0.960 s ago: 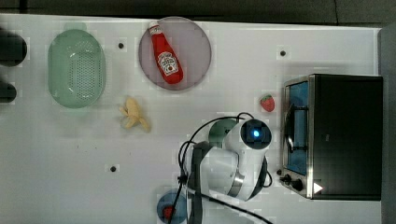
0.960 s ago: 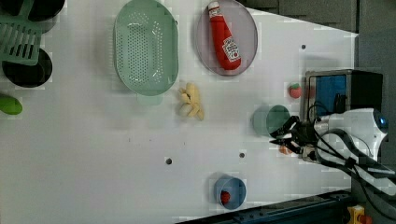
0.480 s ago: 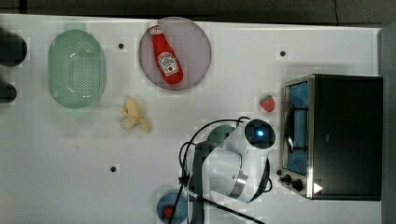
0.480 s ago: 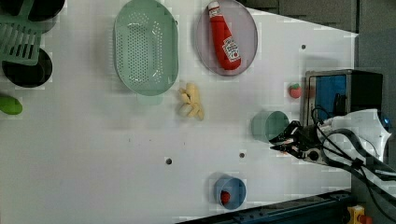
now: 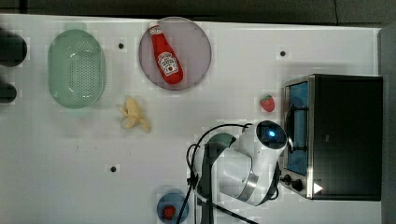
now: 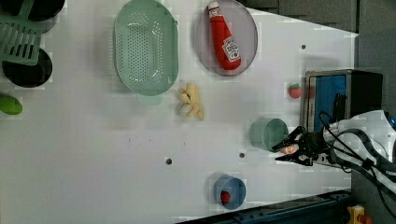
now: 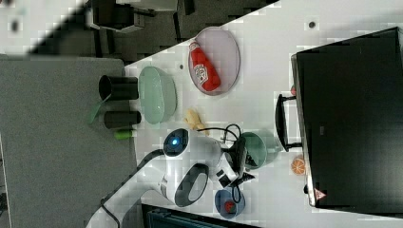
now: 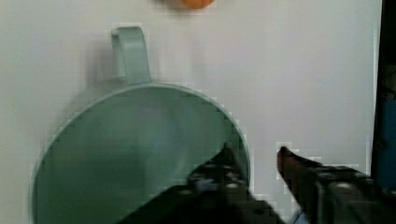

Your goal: Drag mug backwards.

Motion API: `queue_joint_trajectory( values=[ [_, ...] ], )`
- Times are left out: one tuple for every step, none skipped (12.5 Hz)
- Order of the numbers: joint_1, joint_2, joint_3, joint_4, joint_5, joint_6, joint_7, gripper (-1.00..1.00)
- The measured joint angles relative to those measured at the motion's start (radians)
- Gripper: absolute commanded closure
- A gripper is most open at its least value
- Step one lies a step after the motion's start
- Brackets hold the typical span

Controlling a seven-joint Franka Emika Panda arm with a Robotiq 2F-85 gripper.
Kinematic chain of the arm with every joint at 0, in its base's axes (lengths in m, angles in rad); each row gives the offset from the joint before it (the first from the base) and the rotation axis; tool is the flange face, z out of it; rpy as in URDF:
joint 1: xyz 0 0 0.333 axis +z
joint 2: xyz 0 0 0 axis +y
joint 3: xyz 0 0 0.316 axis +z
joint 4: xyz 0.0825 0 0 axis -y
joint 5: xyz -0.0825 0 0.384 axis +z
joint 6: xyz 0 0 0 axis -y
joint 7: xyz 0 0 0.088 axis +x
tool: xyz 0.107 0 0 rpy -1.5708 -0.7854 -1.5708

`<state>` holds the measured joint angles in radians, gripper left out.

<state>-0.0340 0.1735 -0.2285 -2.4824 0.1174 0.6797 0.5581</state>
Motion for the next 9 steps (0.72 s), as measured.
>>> queue_joint_trajectory(
  values=[
    [0.009, 0.002, -0.007, 0.008, -0.018, -0.023, 0.001, -0.3],
    [0.016, 0.0, -0.014, 0.018, -0.027, -0.039, 0.001, -0.53],
    [0.007, -0.003, -0.008, 0.023, -0.017, -0.054, 0.001, -0.76],
    [-0.001, -0.015, -0.002, 0.02, 0.011, -0.062, 0.001, -0.98],
    [0.0, -0.032, -0.002, 0.027, 0.011, -0.094, -0.015, -1.0],
    [-0.003, -0.061, 0.006, 0.037, 0.012, -0.133, -0.053, -1.0],
    [-0.011, -0.092, 0.031, 0.057, 0.001, -0.145, -0.098, -1.0],
    [-0.007, -0.128, 0.056, 0.086, -0.018, -0.142, -0.147, -1.0],
    [-0.001, -0.16, 0.08, 0.141, -0.019, -0.15, -0.2, -1.0]
  ],
)
